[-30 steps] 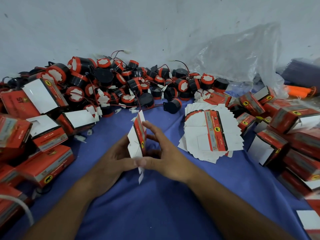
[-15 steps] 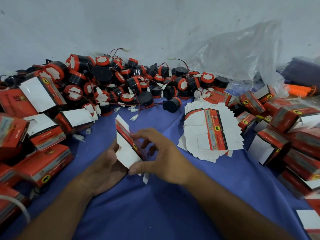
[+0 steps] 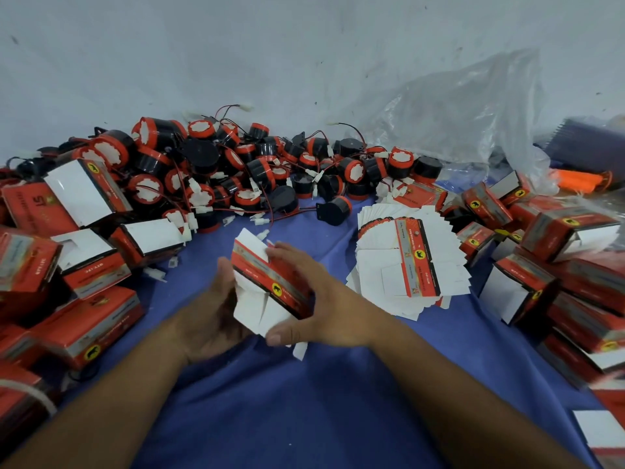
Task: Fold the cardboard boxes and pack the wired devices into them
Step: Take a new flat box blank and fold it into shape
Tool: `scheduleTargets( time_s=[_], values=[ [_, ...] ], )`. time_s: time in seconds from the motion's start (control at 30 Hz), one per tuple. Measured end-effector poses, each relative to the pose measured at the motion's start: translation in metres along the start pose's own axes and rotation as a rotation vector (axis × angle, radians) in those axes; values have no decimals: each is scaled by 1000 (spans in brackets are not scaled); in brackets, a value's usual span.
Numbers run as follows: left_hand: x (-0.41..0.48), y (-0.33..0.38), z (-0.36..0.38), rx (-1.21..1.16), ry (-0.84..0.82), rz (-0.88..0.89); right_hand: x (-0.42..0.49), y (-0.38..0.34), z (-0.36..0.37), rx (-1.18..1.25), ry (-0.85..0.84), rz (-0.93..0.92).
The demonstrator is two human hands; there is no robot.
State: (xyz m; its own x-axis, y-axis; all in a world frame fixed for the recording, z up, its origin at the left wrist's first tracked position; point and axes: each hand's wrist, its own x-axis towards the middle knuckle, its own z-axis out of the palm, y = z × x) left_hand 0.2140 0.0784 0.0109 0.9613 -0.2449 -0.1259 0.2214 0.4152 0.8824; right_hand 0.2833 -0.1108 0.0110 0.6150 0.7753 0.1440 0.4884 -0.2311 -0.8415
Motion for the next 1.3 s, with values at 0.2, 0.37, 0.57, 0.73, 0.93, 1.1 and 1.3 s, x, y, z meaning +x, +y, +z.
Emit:
scheduleTargets(
  time_s=[0.2, 0.37, 0.57, 0.73, 0.93, 1.1, 1.3],
  values=[
    [15, -2, 6, 36, 2, 68, -3, 15, -9, 219, 101, 56],
    [25, -15, 4, 87, -23, 175, 0, 19, -6, 456, 274, 93],
    [39, -24, 21, 150, 230, 352, 4, 10, 5, 548, 542, 118],
    [36, -9, 17, 17, 206, 475, 2, 15, 4, 298, 566, 94],
    [31, -11, 12, 55, 28, 409, 6, 13, 10, 421, 599, 170],
    [33, -21, 16, 9, 80, 348, 8, 17, 12, 776, 408, 227],
    [32, -15, 5, -253, 98, 314, 2, 14, 0, 1139, 186, 100]
  ],
)
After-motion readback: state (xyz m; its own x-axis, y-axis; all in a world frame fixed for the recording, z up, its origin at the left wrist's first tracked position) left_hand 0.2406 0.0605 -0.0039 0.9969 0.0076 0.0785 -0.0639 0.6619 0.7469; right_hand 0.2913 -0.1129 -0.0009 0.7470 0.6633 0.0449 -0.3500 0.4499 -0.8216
